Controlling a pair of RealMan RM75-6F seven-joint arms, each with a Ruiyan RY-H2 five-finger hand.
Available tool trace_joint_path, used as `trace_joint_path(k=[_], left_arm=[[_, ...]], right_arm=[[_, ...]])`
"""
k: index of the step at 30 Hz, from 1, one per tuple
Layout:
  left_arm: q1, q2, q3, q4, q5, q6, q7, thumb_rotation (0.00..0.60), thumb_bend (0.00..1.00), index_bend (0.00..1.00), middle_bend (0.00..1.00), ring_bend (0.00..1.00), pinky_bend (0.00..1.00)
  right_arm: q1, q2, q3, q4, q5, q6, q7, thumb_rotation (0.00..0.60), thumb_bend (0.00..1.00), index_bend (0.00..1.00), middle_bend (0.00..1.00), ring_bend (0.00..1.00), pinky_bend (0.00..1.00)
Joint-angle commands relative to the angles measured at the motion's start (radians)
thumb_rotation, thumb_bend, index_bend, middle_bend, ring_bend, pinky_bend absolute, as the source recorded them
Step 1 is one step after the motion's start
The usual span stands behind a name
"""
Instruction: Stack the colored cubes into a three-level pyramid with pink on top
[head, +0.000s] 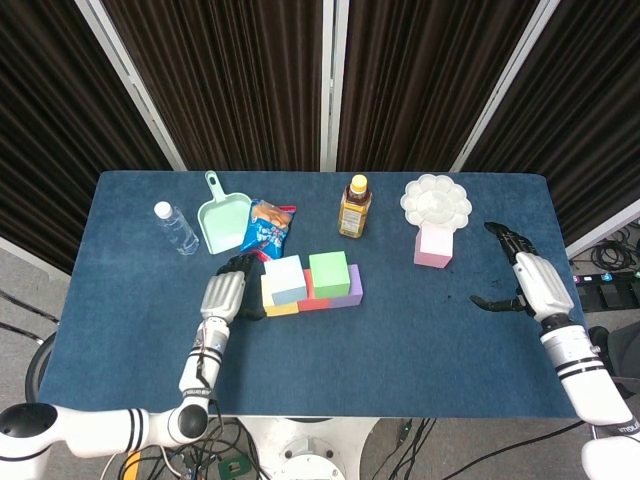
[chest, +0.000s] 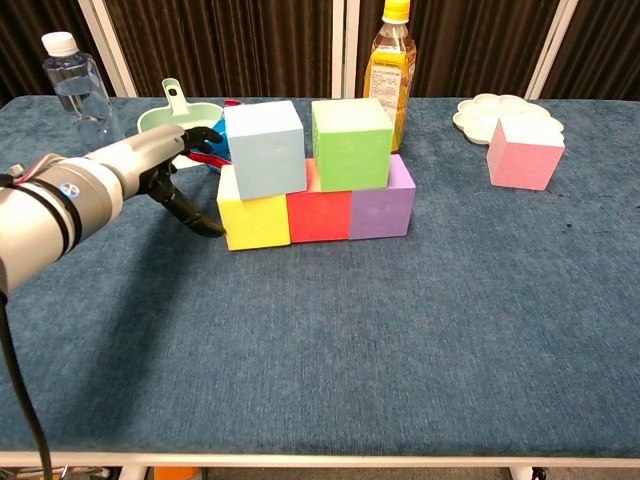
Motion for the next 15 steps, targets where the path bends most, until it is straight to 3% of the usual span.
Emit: trace_joint_path(k=[1,15], left_arm=[[0.000,-0.001,-0.001,-0.004,0.002,0.002,0.004,0.600,0.07,0.06,0.05,0.01,0.13],[0.012,0.000,0.006,-0.001,0.015,0.003,0.011,0.600,0.07,0.06,0.05,0.01,0.13]], right_arm=[[0.000,0.000,0.000,-0.001,-0.001,0.000,0.000,0.600,0.08,0.00,0.03,0.00,0.00],[-0.002,0.005,-0.003,-0.011,-0.013,-0.002,-0.003,0.600,0.08,0.00,0.02,0.00,0.00]])
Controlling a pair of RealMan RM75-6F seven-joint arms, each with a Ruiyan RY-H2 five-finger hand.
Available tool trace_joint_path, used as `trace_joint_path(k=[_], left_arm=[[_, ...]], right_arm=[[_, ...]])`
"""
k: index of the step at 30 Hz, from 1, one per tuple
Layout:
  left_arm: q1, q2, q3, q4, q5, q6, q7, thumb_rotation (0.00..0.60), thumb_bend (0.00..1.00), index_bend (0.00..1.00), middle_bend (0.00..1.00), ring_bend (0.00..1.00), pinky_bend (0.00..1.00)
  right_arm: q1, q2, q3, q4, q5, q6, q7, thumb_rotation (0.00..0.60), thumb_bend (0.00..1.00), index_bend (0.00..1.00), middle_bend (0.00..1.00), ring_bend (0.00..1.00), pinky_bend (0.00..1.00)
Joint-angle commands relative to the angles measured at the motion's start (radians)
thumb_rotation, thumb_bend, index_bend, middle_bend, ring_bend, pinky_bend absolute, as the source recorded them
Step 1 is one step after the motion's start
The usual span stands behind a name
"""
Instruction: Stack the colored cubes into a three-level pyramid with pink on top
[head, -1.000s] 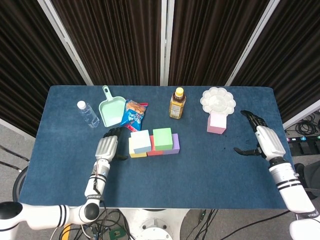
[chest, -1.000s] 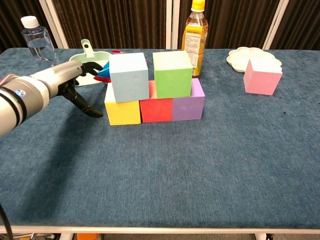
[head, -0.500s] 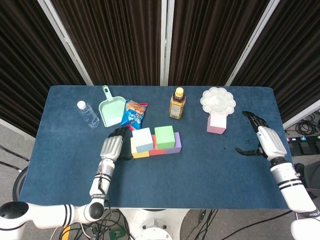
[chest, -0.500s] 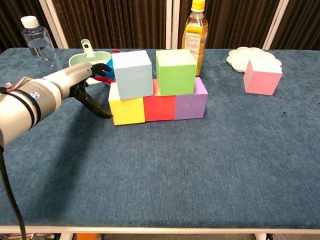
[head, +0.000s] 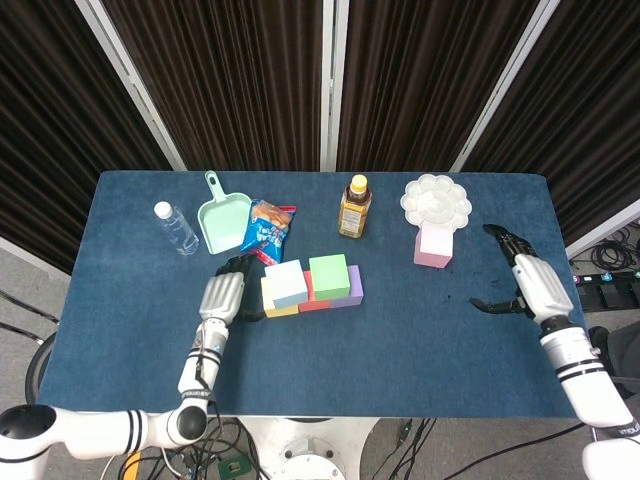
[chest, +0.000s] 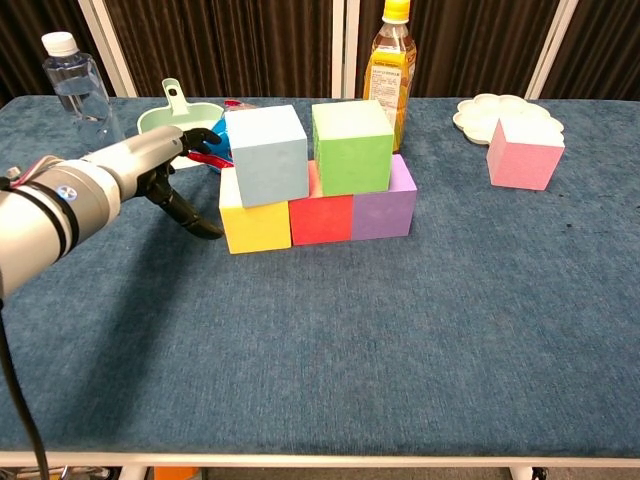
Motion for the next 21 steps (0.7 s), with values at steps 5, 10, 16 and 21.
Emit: trace_joint_path(k=[5,10,16,21], left_arm=[[0.007,-0.001,0.003,-0.006,0.013,0.005,-0.003,0.600,0.07,0.06,0.05,0.01,0.13],[0.012,-0.002,-0.002,-0.005,0.017,0.008,-0.009,0.600,0.07,0.06,0.05,0.01,0.13],[0.013,-0.013,-0.009,0.014,0.019,0.002,-0.018,0.600,0.07,0.06,0.05,0.01,0.13],[0.012,-0.020,-0.015,0.024,0.021,-0.008,-0.027,0.600,0.07,0.06,0.05,0.01,0.13]], right_arm=[[0.013,0.006,0.007,-0.017,-0.008,-0.004,-0.018,0.600,0.08,0.00,0.02,0.00,0.00],[0.038,0.009,0.016,-0.031,-0.025,-0.023,-0.034,0.600,0.06,0.00,0.03,0.00,0.00],[0.062,-0.002,0.022,-0.043,-0.047,-0.029,-0.056,0.600,0.04,0.00,0.03,0.00,0.00],[0.066,-0.007,0.017,-0.039,-0.029,-0.032,-0.063,0.600,0.04,0.00,0.03,0.00,0.00]])
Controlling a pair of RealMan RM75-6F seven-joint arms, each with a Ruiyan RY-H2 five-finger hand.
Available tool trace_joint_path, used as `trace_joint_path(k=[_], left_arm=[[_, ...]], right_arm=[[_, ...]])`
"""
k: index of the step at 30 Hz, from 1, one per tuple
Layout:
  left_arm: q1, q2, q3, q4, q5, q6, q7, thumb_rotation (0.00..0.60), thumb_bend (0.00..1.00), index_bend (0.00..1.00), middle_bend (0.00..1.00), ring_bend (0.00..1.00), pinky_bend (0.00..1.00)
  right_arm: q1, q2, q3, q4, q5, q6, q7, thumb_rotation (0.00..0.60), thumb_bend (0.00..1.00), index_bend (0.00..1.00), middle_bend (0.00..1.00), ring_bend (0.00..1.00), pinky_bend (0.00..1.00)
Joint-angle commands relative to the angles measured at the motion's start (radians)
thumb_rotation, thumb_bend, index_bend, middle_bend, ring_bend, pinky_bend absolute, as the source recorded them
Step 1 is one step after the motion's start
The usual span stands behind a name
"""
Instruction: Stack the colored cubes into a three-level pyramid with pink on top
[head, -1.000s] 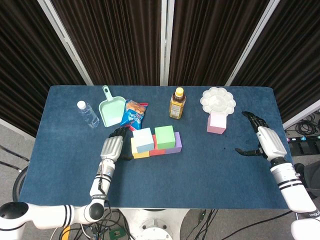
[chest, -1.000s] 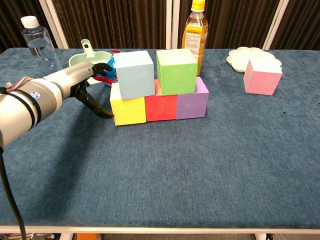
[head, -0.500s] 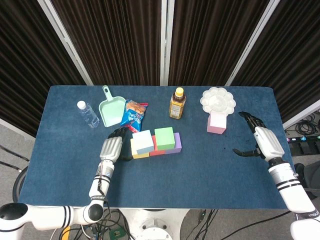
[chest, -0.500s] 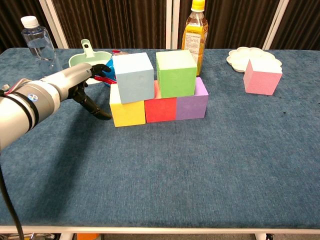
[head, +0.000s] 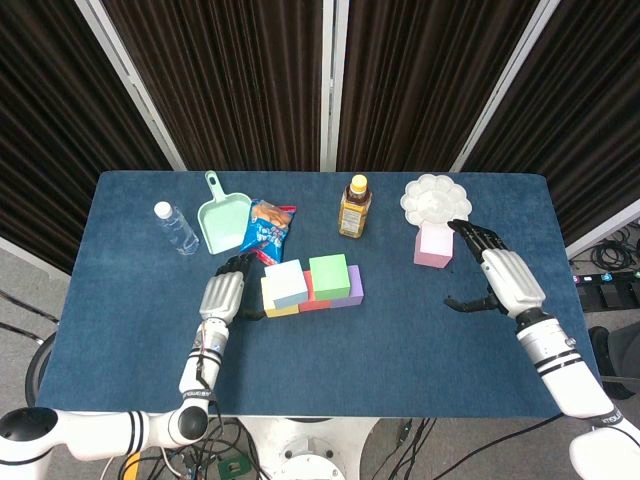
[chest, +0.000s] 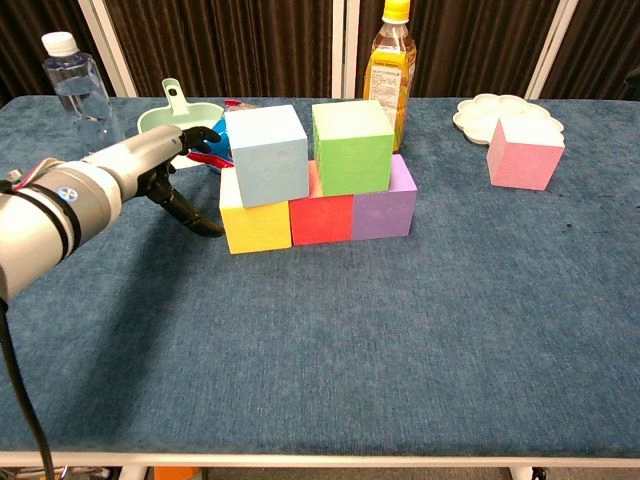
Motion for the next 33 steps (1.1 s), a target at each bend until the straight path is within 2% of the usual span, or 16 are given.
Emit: trace_joint_path(k=[1,13,22,25,33], left_arm=[[0.000,-0.003,-0.002,0.002,0.003,-0.003,-0.003,0.600,0.07,0.06,0.05,0.01,0.13],[0.007,0.004,-0.003,0.002,0.004,-0.005,-0.001,0.600,0.07,0.06,0.05,0.01,0.13],[0.044,0.057,-0.008,-0.029,0.020,0.014,-0.039,0.600,0.07,0.06,0.04,0.01,0.13],[0.072,0.094,0.007,-0.041,0.088,0.035,-0.084,0.600,0.07,0.06,0.04,0.01,0.13],[0.177,0.263,0.137,0.011,0.448,0.091,-0.328,0.600,0.06,0.06,0.02,0.00,0.13]], right_arm=[[-0.001,-0.001,-0.003,0.003,0.008,0.001,-0.001,0.600,0.04,0.00,0.03,0.00,0.00],[-0.002,-0.003,-0.009,0.012,-0.004,0.003,0.013,0.600,0.04,0.00,0.03,0.00,0.00],[0.036,-0.021,0.004,0.014,-0.056,-0.016,0.014,0.600,0.04,0.00,0.05,0.00,0.00],[0.079,-0.030,0.018,0.014,-0.054,-0.051,-0.010,0.600,0.03,0.00,0.06,0.00,0.00],[0.257,-0.103,0.054,0.060,0.031,-0.213,-0.120,0.600,0.00,0.00,0.07,0.00,0.00]])
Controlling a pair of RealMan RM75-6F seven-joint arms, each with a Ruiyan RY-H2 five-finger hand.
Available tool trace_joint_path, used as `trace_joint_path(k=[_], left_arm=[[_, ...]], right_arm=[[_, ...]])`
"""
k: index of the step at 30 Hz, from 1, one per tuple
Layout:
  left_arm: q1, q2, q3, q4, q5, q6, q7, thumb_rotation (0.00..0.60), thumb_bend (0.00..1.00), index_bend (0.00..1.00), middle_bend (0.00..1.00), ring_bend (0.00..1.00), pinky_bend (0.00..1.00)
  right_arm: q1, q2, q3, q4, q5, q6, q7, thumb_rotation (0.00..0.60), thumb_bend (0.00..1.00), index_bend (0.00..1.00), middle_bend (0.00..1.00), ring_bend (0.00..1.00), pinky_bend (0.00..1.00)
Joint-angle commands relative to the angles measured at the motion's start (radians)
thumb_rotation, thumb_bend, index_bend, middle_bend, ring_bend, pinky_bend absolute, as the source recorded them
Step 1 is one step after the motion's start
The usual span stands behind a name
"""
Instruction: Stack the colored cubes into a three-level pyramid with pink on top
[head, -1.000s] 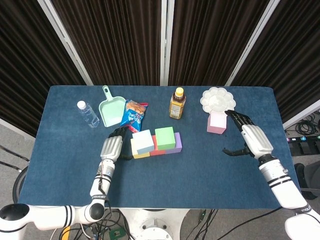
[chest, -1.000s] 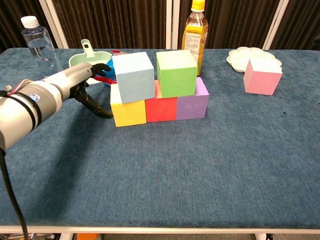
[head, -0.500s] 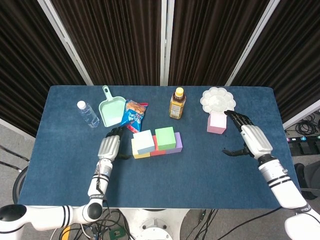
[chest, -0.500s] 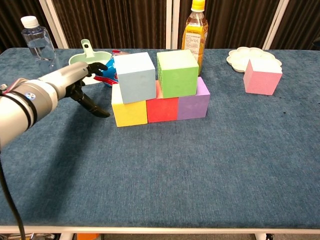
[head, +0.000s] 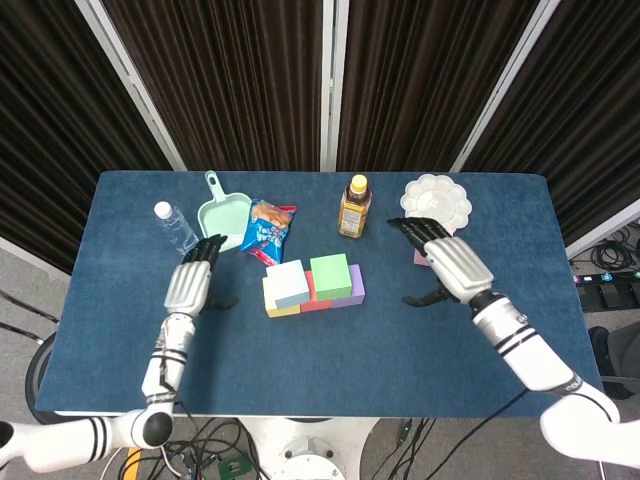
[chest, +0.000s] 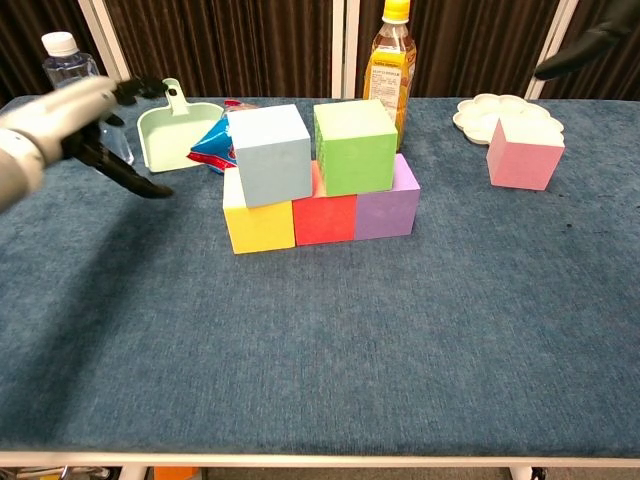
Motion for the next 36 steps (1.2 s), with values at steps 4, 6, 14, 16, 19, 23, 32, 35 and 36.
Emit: trace_joint_path(k=[4,6,14,16,19,23,32,35,36], left_arm=[[0.117,0.172,0.126,0.068,0.266,0.097,-0.174,0.600,0.05,0.06,0.02,0.00,0.13],[0.148,0.195,0.136,0.074,0.285,0.130,-0.197,0.600,0.05,0.06,0.02,0.00,0.13],[0.225,0.230,0.152,0.095,0.324,0.179,-0.322,0.600,0.05,0.06,0.02,0.00,0.12],[0.235,0.234,0.154,0.107,0.330,0.180,-0.341,0.600,0.05,0.06,0.02,0.00,0.12],[0.248,0.244,0.156,0.123,0.334,0.168,-0.367,0.600,0.05,0.06,0.02,0.00,0.12],[0.262,0.245,0.155,0.145,0.343,0.167,-0.395,0.600,0.05,0.06,0.02,0.00,0.12],[0.283,0.231,0.153,0.207,0.350,0.146,-0.440,0.600,0.06,0.06,0.02,0.00,0.09],[0.286,0.226,0.147,0.218,0.352,0.141,-0.452,0.600,0.06,0.06,0.02,0.00,0.09],[0.287,0.225,0.148,0.219,0.354,0.139,-0.451,0.600,0.06,0.06,0.02,0.00,0.09]], right_arm=[[0.157,-0.107,0.009,0.080,0.113,-0.129,-0.117,0.600,0.00,0.00,0.11,0.00,0.00],[0.201,-0.146,0.005,0.113,0.148,-0.157,-0.143,0.600,0.00,0.00,0.12,0.00,0.00],[0.321,-0.292,0.001,0.227,0.185,-0.215,-0.172,0.600,0.00,0.00,0.13,0.00,0.00],[0.340,-0.317,0.000,0.246,0.181,-0.225,-0.171,0.600,0.00,0.00,0.13,0.00,0.00],[0.378,-0.355,-0.004,0.278,0.182,-0.244,-0.181,0.600,0.00,0.00,0.13,0.00,0.00],[0.418,-0.395,-0.005,0.317,0.194,-0.248,-0.199,0.600,0.00,0.00,0.13,0.00,0.00],[0.489,-0.457,-0.019,0.403,0.259,-0.267,-0.226,0.600,0.00,0.00,0.20,0.00,0.00],[0.499,-0.472,-0.025,0.416,0.265,-0.254,-0.233,0.600,0.01,0.00,0.29,0.00,0.00],[0.499,-0.474,-0.027,0.416,0.263,-0.249,-0.234,0.600,0.02,0.00,0.33,0.00,0.00]])
